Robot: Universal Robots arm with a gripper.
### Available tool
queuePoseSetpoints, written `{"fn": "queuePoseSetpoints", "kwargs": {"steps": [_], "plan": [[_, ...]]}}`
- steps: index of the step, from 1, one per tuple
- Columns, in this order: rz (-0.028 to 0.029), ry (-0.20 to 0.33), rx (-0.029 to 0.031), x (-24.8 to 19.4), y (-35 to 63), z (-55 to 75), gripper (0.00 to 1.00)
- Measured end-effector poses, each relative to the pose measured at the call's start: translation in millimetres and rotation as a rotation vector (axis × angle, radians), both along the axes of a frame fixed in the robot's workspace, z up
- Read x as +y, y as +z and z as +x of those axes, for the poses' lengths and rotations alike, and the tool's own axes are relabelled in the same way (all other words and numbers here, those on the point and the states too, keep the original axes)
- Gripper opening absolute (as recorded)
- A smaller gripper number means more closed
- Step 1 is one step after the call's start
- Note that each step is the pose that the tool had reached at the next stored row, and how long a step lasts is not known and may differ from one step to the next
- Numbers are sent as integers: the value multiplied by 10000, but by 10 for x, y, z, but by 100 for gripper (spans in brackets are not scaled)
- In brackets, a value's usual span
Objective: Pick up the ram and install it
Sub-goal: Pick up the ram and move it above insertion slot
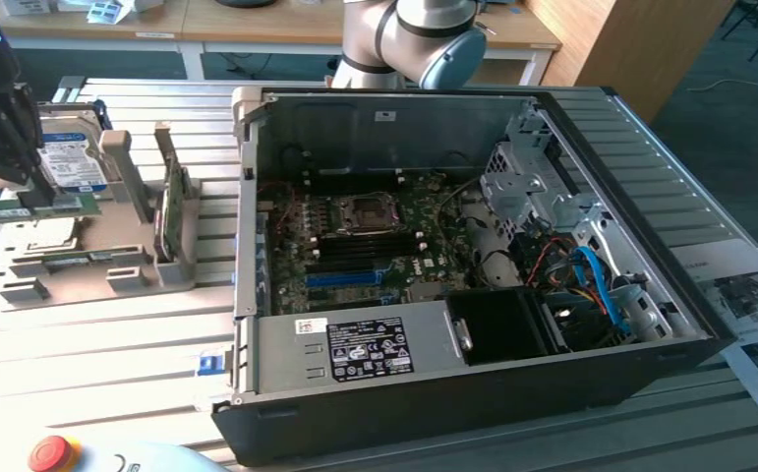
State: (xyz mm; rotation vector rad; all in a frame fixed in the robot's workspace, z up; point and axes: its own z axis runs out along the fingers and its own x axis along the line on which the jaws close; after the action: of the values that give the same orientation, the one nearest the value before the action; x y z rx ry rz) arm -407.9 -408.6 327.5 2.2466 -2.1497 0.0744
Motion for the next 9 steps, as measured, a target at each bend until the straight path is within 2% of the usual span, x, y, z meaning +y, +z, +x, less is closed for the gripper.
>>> {"fn": "queuePoseSetpoints", "kwargs": {"steps": [9], "plan": [[1,0,0,0,201,0,12]]}}
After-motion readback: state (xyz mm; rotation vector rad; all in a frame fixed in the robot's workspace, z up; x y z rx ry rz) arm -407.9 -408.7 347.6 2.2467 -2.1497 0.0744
